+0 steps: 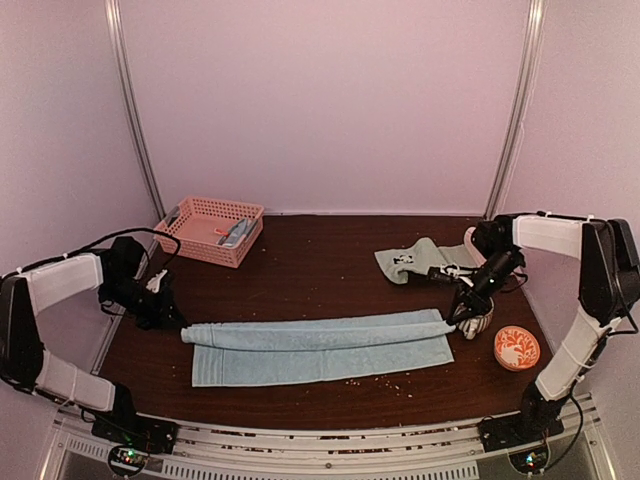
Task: Roll the towels
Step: Fold the towel at the center of the board.
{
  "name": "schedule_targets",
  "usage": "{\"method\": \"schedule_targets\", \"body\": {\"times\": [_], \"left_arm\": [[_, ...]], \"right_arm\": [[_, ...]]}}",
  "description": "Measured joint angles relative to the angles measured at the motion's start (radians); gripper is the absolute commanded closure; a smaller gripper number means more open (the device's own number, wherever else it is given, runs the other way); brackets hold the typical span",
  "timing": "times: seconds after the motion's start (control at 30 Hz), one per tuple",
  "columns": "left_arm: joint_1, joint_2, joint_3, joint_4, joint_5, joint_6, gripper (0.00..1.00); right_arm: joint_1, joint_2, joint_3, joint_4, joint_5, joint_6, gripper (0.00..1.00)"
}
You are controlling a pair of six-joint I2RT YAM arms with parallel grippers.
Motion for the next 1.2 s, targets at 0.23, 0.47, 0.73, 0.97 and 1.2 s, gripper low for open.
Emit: {"method": "schedule_targets", "body": {"times": [0.23,0.47,0.73,0.97,1.2], "left_arm": [[-0.053,0.052,0.0,0.0,-0.032,0.001,1.0],[-0.078,0.063,0.0,0.0,-0.069,0.001,1.0],[-0.117,0.092,-0.006,-0.008,-0.104,-0.002,1.0],[-0.145,0.097,-0.015,-0.025,-0.126,-0.005,1.0],[-0.168,0.102,-0.019,-0.028,-0.126,-0.005,1.0]], "right_arm": [[0.029,0.0,-0.038,0.013,0.043,-0.004,1.0],[0.072,0.0,-0.092,0.075,0.122,0.026,1.0],[0.12,0.0,-0.121,0.109,0.19,0.034,1.0],[0.132,0.0,-0.155,0.122,0.219,0.026,1.0],[0.133,0.0,-0.163,0.129,0.244,0.026,1.0]]}}
